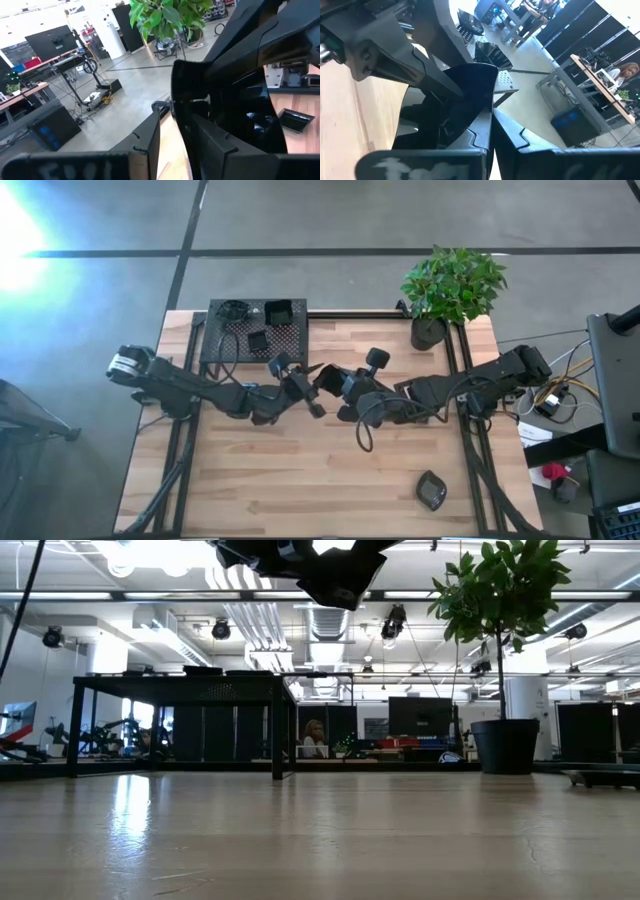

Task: Pick & Place Mini shaped plates
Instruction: Stack the distorted square plate on top of the stacked distorted square plate on the shelf

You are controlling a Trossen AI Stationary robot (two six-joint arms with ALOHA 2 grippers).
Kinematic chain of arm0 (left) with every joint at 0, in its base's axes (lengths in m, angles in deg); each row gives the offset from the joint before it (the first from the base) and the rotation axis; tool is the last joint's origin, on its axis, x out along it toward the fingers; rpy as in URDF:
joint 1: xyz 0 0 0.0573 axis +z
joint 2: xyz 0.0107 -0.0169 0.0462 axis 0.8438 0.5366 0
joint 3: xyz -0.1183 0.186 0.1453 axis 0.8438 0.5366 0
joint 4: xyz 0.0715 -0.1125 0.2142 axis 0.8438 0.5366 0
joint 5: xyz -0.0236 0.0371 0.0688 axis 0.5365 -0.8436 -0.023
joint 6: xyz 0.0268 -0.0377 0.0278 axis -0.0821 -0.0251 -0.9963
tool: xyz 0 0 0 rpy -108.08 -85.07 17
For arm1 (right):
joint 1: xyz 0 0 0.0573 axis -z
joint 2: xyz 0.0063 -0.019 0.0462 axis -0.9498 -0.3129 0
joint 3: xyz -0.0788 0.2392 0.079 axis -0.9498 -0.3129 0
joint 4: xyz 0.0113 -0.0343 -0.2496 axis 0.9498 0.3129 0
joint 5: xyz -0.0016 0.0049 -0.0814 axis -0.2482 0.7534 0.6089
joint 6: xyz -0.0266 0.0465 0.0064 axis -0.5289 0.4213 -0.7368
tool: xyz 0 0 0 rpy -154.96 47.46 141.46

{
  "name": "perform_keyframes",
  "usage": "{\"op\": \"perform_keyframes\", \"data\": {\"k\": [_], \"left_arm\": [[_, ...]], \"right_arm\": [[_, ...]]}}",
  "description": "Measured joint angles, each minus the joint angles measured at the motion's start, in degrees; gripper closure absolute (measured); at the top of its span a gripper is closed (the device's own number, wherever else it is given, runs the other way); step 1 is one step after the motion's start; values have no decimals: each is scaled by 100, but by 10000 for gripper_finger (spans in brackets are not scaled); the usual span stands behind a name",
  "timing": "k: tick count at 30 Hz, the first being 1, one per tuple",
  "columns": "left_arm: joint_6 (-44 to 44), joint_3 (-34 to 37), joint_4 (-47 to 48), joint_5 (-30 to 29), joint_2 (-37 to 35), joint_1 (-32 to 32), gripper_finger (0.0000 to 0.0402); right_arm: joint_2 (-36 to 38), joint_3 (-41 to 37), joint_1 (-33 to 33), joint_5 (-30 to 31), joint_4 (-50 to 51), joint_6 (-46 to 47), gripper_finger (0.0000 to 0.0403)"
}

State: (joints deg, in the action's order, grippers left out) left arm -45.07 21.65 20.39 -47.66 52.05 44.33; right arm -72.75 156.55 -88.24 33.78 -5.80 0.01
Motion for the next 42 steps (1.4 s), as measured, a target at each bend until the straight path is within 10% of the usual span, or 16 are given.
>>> {"op": "perform_keyframes", "data": {"k": [12, 29, 42], "left_arm": [[25, 0, -5, 22, -13, 59, 395], [44, 4, 10, 17, -18, 63, 401], [61, -25, 396, 39, -101, 204, 401]], "right_arm": [[-4, 0, 0, 2, -166, -129, 392], [-4, -2, 0, 1, -174, -121, 390], [47, 6, -32, -24, -231, -311, 291]]}}
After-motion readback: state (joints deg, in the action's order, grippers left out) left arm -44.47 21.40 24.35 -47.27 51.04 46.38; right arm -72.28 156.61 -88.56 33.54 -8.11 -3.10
